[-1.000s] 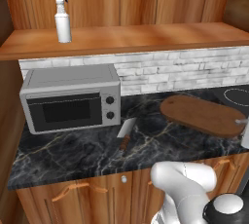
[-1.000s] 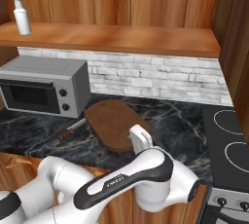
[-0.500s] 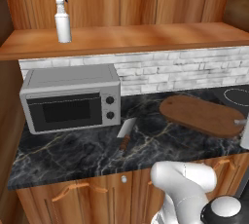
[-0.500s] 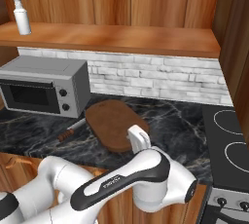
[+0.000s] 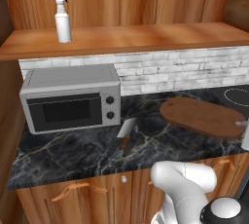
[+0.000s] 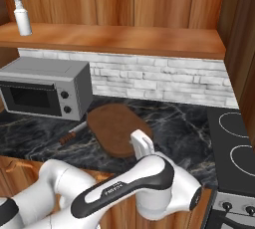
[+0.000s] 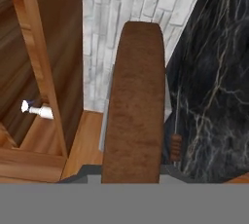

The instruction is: Move the cutting board and knife to the sink. Then move spray from the cabinet to the counter.

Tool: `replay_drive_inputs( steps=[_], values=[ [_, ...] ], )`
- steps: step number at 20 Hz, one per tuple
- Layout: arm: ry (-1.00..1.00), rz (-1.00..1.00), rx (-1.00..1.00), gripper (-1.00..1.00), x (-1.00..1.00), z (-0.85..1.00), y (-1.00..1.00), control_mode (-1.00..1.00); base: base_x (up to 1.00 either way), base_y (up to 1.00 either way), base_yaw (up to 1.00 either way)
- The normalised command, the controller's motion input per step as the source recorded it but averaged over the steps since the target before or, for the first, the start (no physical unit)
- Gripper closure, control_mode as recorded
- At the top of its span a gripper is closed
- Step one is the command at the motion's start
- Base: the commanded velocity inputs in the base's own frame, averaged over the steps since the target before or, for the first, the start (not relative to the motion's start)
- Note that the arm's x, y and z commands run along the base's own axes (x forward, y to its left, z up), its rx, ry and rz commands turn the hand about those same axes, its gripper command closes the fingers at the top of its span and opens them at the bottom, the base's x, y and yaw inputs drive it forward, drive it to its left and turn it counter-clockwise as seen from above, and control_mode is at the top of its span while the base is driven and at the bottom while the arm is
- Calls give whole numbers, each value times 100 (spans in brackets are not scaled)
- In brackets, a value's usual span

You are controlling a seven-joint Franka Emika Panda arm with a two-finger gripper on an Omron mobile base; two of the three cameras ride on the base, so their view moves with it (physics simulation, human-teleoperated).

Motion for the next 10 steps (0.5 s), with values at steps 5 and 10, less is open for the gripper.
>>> replay_drive_inputs(
  steps=[5,10],
  values=[
    [-3,0,5,100,-47,0,-2,-100,0,0,0],
    [-5,-6,9,100,-56,0,-5,-100,0,0,0]
  ],
)
